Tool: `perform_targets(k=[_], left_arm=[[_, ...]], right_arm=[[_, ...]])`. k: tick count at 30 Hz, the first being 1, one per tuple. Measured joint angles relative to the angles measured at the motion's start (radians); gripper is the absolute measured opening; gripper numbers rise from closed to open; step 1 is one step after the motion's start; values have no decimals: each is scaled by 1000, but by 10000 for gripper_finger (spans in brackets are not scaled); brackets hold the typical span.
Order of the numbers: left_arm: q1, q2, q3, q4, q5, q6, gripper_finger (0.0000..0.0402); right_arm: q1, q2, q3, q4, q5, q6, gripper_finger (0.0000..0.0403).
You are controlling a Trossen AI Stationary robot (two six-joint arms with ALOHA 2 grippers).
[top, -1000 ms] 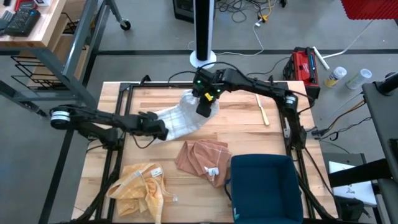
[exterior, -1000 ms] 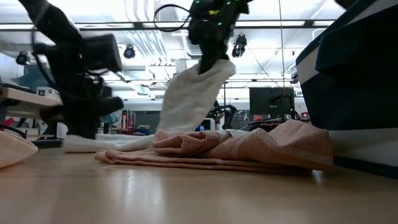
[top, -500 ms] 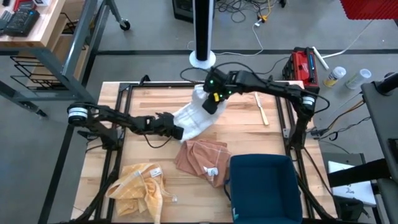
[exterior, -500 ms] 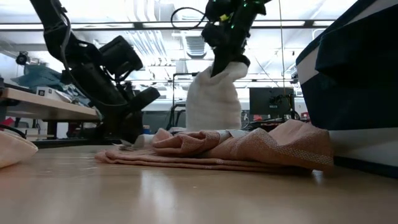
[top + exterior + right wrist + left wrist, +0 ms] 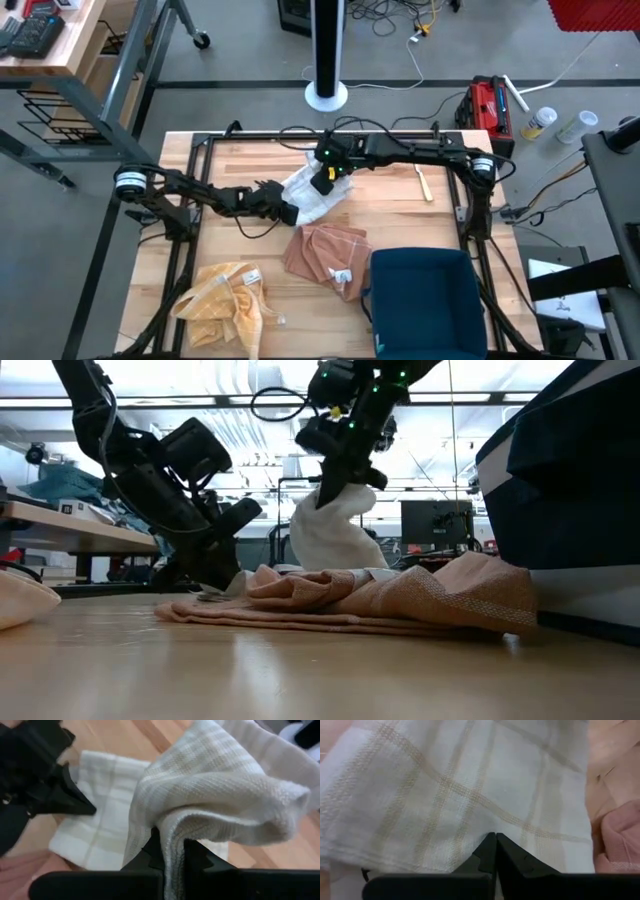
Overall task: Fold towel
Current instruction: Fold the white towel
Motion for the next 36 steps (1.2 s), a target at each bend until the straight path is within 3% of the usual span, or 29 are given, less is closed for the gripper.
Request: perform_targets(k=[9,32,36], left_arm=[[0,-1,-5,10,-4,7,0],[-1,-3,-18,58,-56,33,0],[-2,-4,-20,59,-56,32,0]], right_arm=[[3,96,8,28,-5,27,16],[76,247,180,51,-65,17,16],[78,287,205,59,-58,0,38]])
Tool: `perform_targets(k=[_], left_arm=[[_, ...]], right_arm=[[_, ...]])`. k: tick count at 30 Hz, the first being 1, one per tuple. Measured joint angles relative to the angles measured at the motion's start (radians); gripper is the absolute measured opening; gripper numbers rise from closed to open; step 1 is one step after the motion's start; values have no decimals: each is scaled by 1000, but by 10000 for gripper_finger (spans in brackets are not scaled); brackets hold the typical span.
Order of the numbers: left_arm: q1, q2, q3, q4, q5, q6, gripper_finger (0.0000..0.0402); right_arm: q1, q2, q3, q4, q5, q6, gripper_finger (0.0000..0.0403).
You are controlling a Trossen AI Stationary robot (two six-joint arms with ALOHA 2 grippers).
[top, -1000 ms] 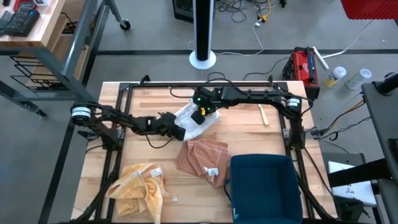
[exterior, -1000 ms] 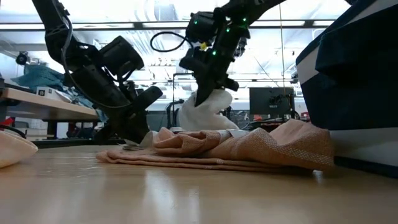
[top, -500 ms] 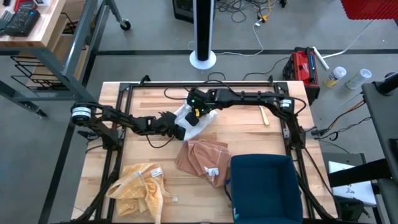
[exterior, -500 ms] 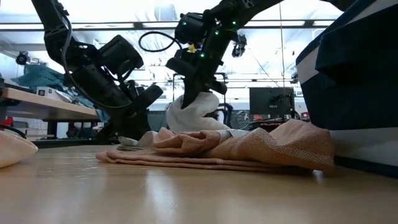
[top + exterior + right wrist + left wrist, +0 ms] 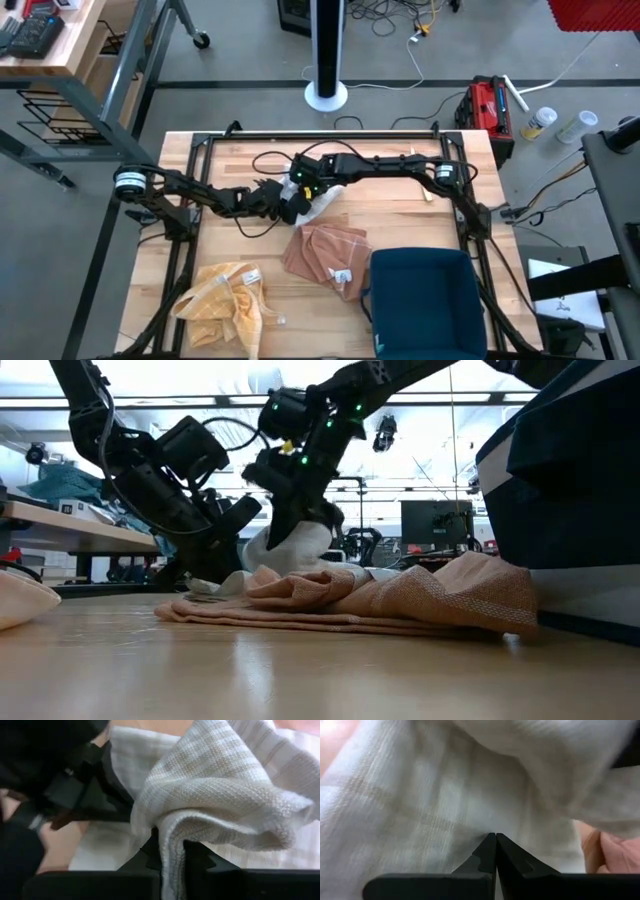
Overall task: Fold towel
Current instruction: Fold the white towel
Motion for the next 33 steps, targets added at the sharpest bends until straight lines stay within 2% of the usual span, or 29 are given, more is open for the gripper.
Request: perform_targets(k=[7,15,19,25,29,33], left_arm=[[0,-8,-26,0,8,-31,0],[0,-92,-55,-20,41,-33,0],[0,-198,-64,-99,61,-34,0],[-2,-428,-61,-400,61,-45,0],[-2,-587,-62,-440,46,-36,0],[-3,-696,-63,-446,30,-1,0]], right_arm=[[4,17,35,0,31,-12,111],[6,11,43,-7,54,-26,182],[6,-5,43,-11,54,-27,205],[18,-15,88,-11,32,-36,221],[38,-15,103,4,26,-61,222],[35,-16,111,-15,28,-81,221]])
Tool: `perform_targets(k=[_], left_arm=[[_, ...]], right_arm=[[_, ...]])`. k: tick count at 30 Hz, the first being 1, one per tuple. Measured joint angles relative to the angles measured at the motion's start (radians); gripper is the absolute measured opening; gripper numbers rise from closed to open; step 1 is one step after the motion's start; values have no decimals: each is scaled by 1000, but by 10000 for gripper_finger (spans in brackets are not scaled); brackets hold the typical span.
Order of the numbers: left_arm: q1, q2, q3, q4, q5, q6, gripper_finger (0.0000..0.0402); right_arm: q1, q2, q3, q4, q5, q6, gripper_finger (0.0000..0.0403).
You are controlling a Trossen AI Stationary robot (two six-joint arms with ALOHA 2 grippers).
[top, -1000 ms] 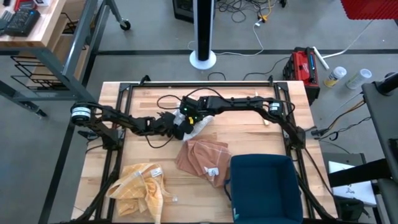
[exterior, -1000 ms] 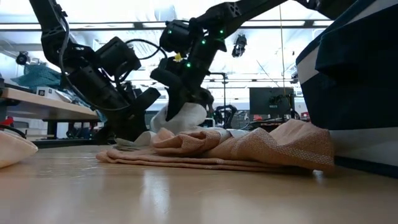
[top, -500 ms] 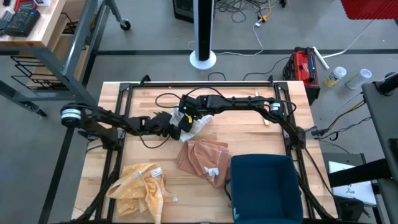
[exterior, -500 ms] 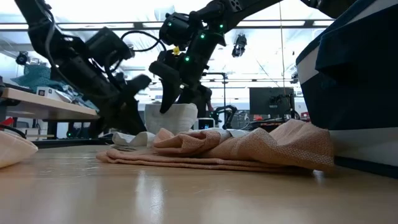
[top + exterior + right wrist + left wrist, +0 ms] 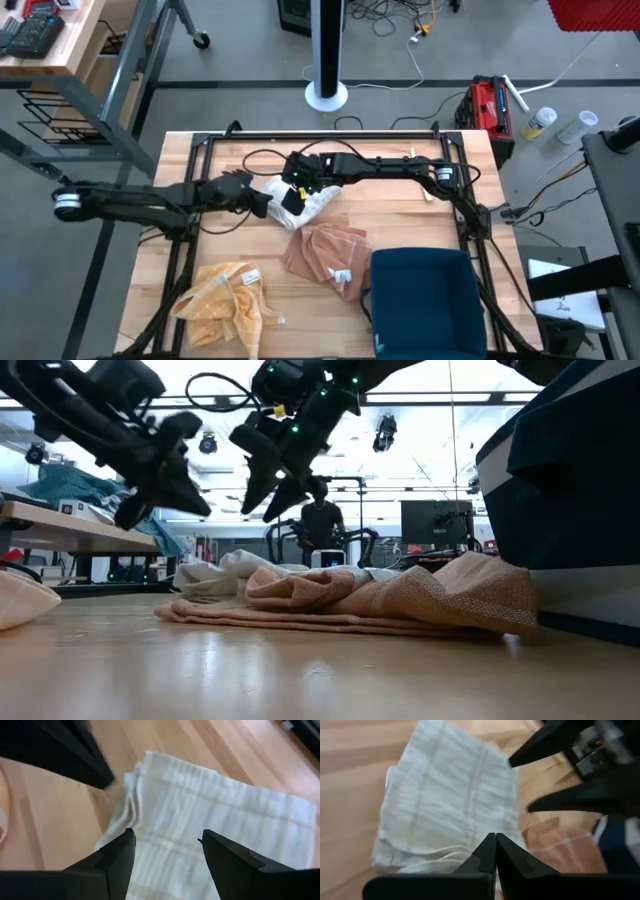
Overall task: Fold towel
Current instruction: Fold the white towel
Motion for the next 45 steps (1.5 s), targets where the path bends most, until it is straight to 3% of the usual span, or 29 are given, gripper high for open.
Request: perform_targets(k=[8,12,17,28,34,40,42,45], left_arm=[[-1,-41,-2,-142,-15,23,0],[-17,11,-3,-61,29,65,0],[-27,143,-2,46,49,116,0],[-17,496,102,71,23,121,0],[33,563,233,-134,12,257,0],[86,560,376,-525,-143,372,0],[104,529,402,-598,-132,398,0],[122,471,428,-596,-32,430,0]], right_arm=[[-14,-43,-2,-141,2,-134,206],[-38,-73,-3,-240,66,-153,198],[-74,-83,-29,-322,80,-148,186],[-104,-80,-242,-242,70,-19,131],[-77,-80,-302,-205,-13,20,92],[-15,-80,-305,-192,-98,17,54],[6,-80,-298,-180,-113,4,43],[19,-87,-284,-175,-102,10,29]])
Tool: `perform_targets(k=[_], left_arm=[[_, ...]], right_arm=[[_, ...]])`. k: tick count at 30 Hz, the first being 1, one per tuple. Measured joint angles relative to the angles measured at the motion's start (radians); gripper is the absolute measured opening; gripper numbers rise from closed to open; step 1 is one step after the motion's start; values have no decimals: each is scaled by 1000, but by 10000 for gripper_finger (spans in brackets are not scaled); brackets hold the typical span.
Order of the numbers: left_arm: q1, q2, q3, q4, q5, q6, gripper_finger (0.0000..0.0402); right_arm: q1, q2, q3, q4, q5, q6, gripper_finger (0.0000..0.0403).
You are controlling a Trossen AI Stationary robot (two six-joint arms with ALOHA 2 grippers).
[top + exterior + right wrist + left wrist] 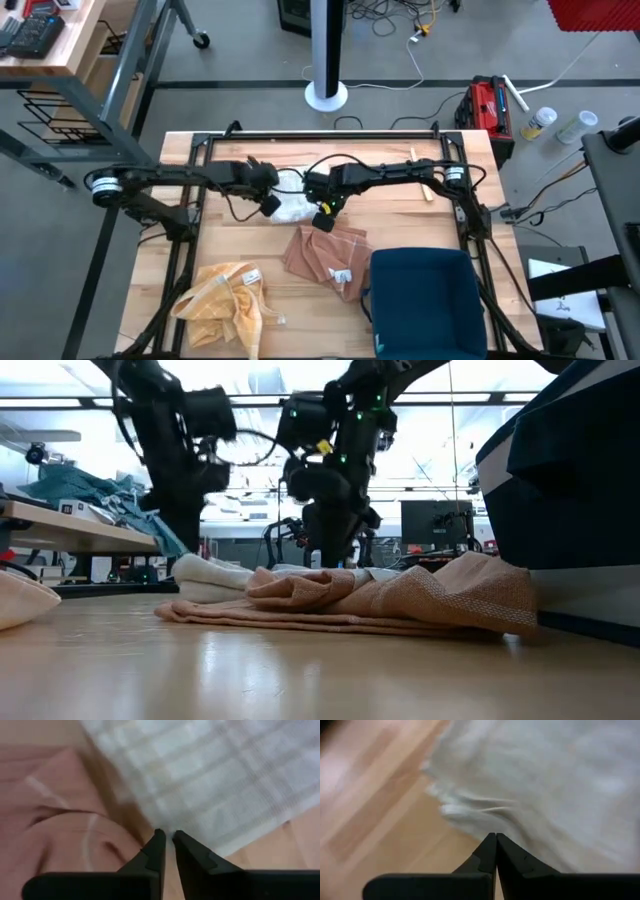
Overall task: Fold towel
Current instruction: Fold the white towel
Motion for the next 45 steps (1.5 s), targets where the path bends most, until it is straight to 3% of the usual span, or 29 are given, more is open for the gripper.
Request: perform_targets(k=[7,15,17,28,38,45], left_arm=[[-19,-132,-42,76,229,-17,0],[-84,-85,-199,314,321,-61,0],[-90,-53,-215,340,325,-87,0],[-85,18,-169,42,239,-131,0],[-85,-127,-48,49,196,-43,0],[-59,-116,-83,132,103,3,0]], right_arm=[[-1,-61,11,40,86,1,9],[-9,-41,-5,61,100,0,2],[-7,-35,-24,47,94,2,1],[-5,-7,-87,24,94,35,0],[-9,-96,-83,77,104,40,0],[-3,-87,-83,214,63,42,0]])
